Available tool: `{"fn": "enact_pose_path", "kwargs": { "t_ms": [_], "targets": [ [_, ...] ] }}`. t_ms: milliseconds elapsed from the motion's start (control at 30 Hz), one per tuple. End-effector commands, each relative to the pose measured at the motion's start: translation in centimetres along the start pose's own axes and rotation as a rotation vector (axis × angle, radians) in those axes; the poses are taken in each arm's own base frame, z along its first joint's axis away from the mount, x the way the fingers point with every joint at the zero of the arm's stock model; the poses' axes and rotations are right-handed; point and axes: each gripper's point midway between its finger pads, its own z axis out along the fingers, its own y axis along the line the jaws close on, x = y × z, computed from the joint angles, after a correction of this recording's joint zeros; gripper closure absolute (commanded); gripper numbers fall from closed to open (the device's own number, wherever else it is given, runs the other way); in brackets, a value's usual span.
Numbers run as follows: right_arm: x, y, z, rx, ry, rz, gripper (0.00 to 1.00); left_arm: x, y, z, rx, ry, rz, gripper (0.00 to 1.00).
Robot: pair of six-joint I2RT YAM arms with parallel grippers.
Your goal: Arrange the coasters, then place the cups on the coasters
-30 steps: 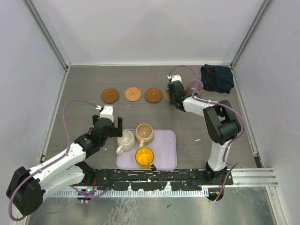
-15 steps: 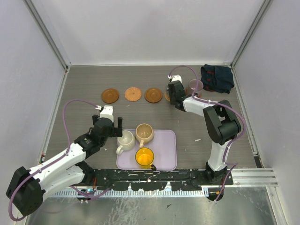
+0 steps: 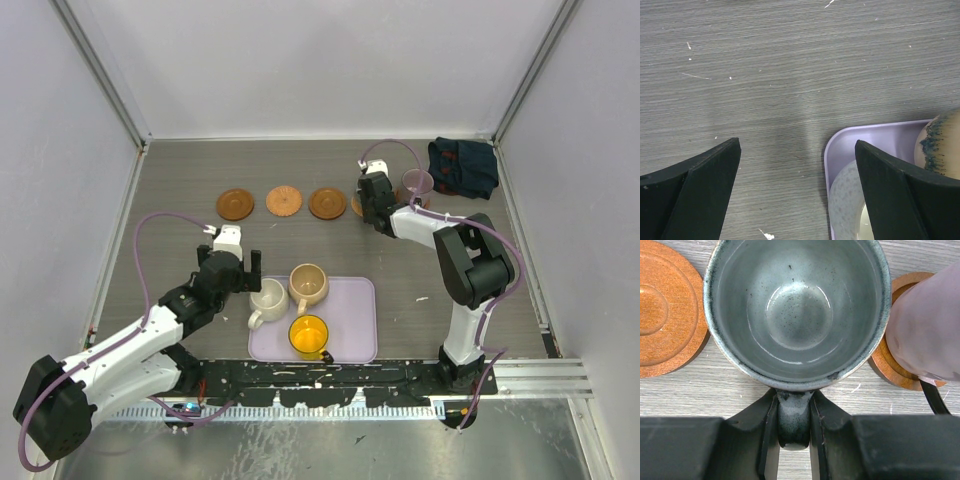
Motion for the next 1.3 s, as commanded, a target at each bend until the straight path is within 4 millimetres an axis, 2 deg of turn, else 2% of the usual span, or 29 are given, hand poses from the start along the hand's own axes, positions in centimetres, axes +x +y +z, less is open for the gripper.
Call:
{"fn": "enact_pose_path", "kwargs": {
  "t_ms": [0, 400, 533, 700, 867, 1267],
  "targets": [
    [-4.4, 0.0, -0.8, -0.004, -0.11, 0.054, 0.69, -1.7, -0.4, 0.2, 0.008, -0.061, -0.05, 0.02],
    [-5.2, -0.1, -1.7, 0.0, -0.133, 0.053, 0.64, -1.6, -0.6, 0.3, 0.013, -0.056, -0.054, 0.02],
    [-5.2, -0.4, -1.7, 0.02, -0.14, 0.046, 0.68, -1.5, -0.6, 0.3, 0.016, -0.054, -0.057, 0.02],
    [-5.4, -0.5, -1.6, 0.04, -0.153, 0.021, 0.78, -1.3, -0.5, 0.4, 0.014, -0.049, -0.057, 0.02],
    [-6.4, -0.1, -2.3, 0.014, -0.186, 0.045, 0.86, -1.3, -0.6, 0.6, 0.014, -0.044, -0.055, 0.02],
    [-8.4, 0.2, -3.8, -0.017, -0.218, 0.097, 0.87, -1.1, -0.9, 0.8, 0.021, -0.04, -0.055, 0.02]
  ]
}}
